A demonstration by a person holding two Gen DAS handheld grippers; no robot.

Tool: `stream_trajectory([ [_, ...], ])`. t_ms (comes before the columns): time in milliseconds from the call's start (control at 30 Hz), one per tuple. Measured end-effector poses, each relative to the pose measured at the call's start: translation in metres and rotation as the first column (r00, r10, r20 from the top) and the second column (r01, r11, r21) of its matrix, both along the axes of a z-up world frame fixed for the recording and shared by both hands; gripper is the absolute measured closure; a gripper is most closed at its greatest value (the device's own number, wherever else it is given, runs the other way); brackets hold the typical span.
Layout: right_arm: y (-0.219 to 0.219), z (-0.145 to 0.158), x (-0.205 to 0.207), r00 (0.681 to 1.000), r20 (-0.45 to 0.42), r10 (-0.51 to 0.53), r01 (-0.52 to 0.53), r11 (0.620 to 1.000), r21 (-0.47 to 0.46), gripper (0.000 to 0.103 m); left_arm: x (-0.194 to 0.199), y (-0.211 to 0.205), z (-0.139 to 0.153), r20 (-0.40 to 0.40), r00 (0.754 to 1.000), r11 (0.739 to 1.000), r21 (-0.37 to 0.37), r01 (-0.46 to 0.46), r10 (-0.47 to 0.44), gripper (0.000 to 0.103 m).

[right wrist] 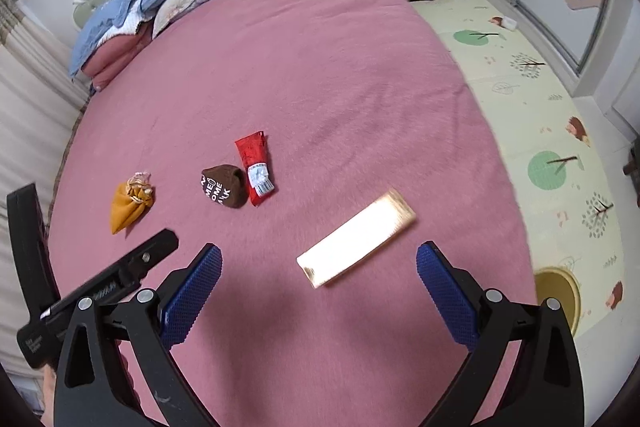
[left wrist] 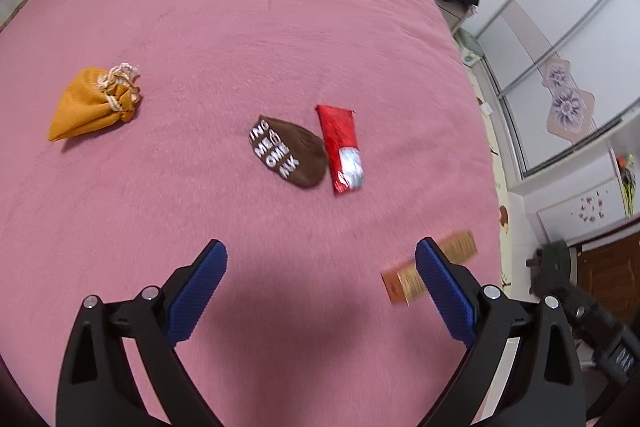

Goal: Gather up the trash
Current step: 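Move both tools back over the bed toward the brown sock and red packet, then grasp the brown sock with the left tool while the right tool grasps the red packet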

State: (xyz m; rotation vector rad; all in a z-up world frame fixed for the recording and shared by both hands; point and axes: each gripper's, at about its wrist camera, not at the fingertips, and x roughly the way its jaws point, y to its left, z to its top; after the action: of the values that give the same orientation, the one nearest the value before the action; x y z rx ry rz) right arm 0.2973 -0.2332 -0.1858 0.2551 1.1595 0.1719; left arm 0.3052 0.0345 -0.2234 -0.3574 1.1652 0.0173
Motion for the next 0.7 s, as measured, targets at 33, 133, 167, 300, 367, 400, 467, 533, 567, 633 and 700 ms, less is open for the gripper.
stream_trajectory([
  [33,0.003,-0.004,0.006,1.0,-0.005,0.008,-0.008,1.0,-0.001,0.009,0.008,0.003,-0.006,-0.004,1.0,1.0,-0.006,-0.013,0.013,0.008],
  [133,0.012,-0.016,0.024,0.999,-0.005,0.034,-0.034,0.999,0.012,0.009,0.029,0.012,-0.021,-0.018,0.998,0.998,-0.029,-0.064,0.064,0.008],
  [167,0.017,-0.022,0.031,0.999,-0.003,0.044,-0.044,0.999,0.008,0.009,0.037,0.016,-0.027,-0.024,0.996,0.996,-0.036,-0.083,0.082,0.008],
  [300,0.029,-0.038,0.049,0.997,-0.01,0.073,-0.072,0.997,0.016,0.009,0.061,0.027,-0.052,-0.054,0.989,0.988,-0.054,-0.142,0.139,0.008],
  [367,0.033,-0.046,0.056,0.996,-0.014,0.085,-0.084,0.996,0.031,0.009,0.074,0.029,-0.067,-0.078,0.985,0.986,-0.049,-0.158,0.154,0.008],
  [400,0.036,-0.049,0.06,0.996,-0.018,0.089,-0.088,0.996,0.033,0.009,0.078,0.029,-0.072,-0.086,0.984,0.986,-0.052,-0.16,0.155,0.008],
  [467,0.038,-0.055,0.064,0.995,-0.016,0.094,-0.094,0.995,0.038,0.009,0.091,0.027,-0.086,-0.106,0.983,0.987,-0.048,-0.155,0.149,0.008],
  [533,0.039,-0.06,0.069,0.995,-0.018,0.096,-0.095,0.995,0.042,0.009,0.101,0.023,-0.098,-0.123,0.983,0.989,-0.037,-0.142,0.136,0.008],
  [567,0.04,-0.062,0.07,0.995,-0.019,0.094,-0.094,0.995,0.044,0.009,0.106,0.021,-0.104,-0.131,0.982,0.99,-0.026,-0.139,0.134,0.008],
  [633,0.039,-0.067,0.074,0.995,-0.026,0.094,-0.093,0.995,0.047,0.009,0.114,0.019,-0.113,-0.14,0.981,0.991,-0.019,-0.136,0.132,0.008],
  [700,0.038,-0.071,0.077,0.995,-0.034,0.092,-0.09,0.994,0.054,0.009,0.118,0.021,-0.118,-0.142,0.979,0.989,-0.007,-0.149,0.147,0.011],
])
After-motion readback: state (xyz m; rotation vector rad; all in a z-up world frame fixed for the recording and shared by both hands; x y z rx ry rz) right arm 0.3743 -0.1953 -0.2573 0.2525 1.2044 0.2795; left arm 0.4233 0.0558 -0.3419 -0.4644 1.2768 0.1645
